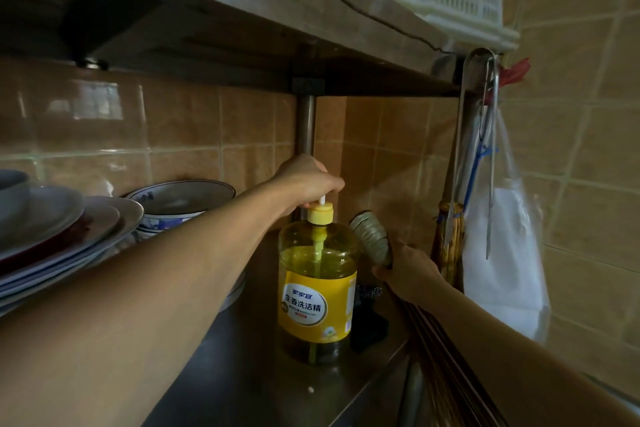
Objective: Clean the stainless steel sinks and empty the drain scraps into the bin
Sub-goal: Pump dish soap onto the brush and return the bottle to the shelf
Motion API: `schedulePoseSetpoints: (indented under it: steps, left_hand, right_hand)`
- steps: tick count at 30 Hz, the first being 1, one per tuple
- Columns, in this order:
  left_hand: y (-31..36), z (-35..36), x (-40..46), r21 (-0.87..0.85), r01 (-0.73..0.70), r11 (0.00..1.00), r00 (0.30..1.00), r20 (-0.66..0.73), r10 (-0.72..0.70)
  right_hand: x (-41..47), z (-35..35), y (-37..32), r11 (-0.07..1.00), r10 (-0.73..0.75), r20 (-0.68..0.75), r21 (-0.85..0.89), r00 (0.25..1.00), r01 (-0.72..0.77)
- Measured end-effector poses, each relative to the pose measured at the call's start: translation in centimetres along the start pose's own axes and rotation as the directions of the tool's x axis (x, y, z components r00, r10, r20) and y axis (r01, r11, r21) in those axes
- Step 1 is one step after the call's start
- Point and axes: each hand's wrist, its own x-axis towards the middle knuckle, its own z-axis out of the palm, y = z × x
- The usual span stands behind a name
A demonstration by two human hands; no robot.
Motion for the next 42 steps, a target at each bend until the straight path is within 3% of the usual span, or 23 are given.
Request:
schedulePoseSetpoints:
  steps: [9, 15, 18, 23, 30, 37, 42]
  left_hand:
    - [-0.8, -0.9, -0.5, -0.020, -0.012, 1.000, 0.999, 0.040, 0.012]
    - [-2.0, -0.8, -1.1, -0.098, 0.015, 0.995, 0.998, -0.054, -0.021]
    - [-2.7, -0.8, -1.4, -0.082, 0.018, 0.996, 0.995, -0.097, -0.026]
    - [-3.5, -0.6, -1.9, -0.093, 0.023, 0.995, 0.995, -0.093, -0.032]
    - [-4.1, 0.2, -2.1, -0.149, 0.067, 0.987, 0.994, -0.079, -0.079]
    - [-3.5, 0.4, -3.0, 0.004, 0.060, 0.998, 0.985, -0.163, -0.058]
    - [-3.2, 0.5, -3.3, 0.102, 0.076, 0.992, 0.980, -0.189, -0.055]
  right_hand:
    - [4.8, 1.8, -0.1, 0.997, 0.070, 0.026, -0.043, 0.997, -0.069]
    - [6.7, 2.2, -0.1, 0.991, 0.073, 0.068, -0.113, 0.995, -0.065]
    - [6.6, 3.0, 0.1, 0.996, 0.063, 0.077, -0.067, 0.995, -0.058]
    - [6.0, 5.1, 0.2, 0.997, 0.073, 0.126, 0.001, 0.989, -0.074]
    - [5.7, 6.5, 0.9, 0.994, 0.085, 0.085, -0.074, 0.993, -0.078]
    - [5.4, 6.9, 1.4, 0.983, 0.136, 0.095, -0.134, 0.986, -0.122]
    - [5.3, 7.1, 1.2, 0.987, 0.091, 0.166, -0.145, 0.982, -0.067]
